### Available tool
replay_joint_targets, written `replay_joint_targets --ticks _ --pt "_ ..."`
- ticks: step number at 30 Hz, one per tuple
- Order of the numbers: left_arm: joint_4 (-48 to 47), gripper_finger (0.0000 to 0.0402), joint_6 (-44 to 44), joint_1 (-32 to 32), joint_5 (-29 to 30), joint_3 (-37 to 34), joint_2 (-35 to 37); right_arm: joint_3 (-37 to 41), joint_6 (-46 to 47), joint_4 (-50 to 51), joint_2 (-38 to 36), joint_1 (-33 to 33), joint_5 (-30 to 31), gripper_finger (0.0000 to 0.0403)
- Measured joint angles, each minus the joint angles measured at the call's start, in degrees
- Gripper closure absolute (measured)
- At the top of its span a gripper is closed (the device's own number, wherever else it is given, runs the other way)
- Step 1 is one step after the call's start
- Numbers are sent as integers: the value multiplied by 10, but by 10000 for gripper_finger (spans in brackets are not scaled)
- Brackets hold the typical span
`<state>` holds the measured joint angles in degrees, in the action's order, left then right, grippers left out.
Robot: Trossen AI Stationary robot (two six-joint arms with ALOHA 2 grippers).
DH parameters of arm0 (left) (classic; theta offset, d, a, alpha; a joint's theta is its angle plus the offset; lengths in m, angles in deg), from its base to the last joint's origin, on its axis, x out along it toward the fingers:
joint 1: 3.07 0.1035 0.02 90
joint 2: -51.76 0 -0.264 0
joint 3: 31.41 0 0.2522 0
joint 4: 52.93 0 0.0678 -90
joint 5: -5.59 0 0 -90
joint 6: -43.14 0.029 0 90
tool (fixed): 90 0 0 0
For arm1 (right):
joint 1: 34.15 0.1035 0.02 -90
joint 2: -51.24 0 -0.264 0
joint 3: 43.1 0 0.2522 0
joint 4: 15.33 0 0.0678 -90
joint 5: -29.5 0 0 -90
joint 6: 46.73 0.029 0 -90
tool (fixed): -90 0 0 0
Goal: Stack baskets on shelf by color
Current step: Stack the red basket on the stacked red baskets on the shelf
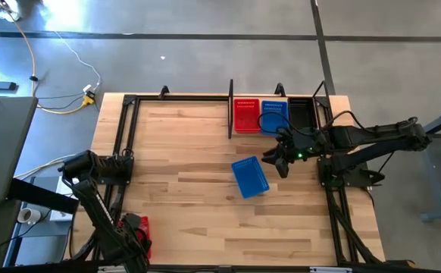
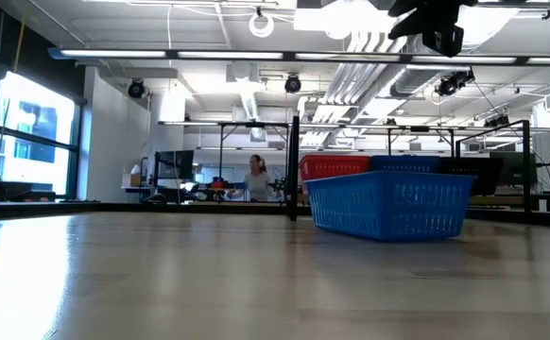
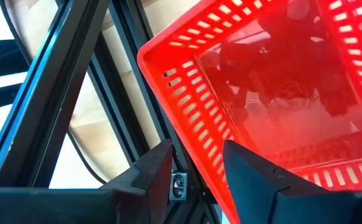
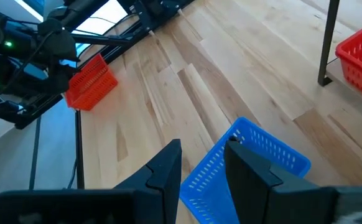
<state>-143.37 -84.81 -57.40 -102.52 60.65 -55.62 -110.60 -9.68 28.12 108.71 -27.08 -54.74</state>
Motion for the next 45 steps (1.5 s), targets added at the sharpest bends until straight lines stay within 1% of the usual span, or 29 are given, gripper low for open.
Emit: replay_joint_targets --ticks 4,7,11,14,16,19,24,28,35,45 --pt "0 268 3 3 2 -6 0 0 -8 -2 0 0 0 295" --pt "-16 268 39 12 8 -7 0 0 -11 -4 0 0 0 295" --pt "-60 268 110 35 26 -7 0 0 -11 -4 0 0 0 295" --pt "-81 268 187 56 41 -7 0 0 -11 -4 0 0 0 295" --pt "-82 268 241 67 62 -7 0 0 -11 -5 0 0 0 295" --pt "-76 268 299 80 97 -7 0 0 -11 -5 0 0 0 295" --pt "-78 268 382 92 107 -7 0 0 -11 -5 0 0 0 295" --pt "-78 268 421 94 112 -7 0 0 -9 -6 0 0 0 295" --pt "-73 268 483 91 100 -7 0 0 -9 -10 0 5 -2 295" --pt "-64 268 544 92 97 -7 0 0 -9 -13 0 5 -2 295"
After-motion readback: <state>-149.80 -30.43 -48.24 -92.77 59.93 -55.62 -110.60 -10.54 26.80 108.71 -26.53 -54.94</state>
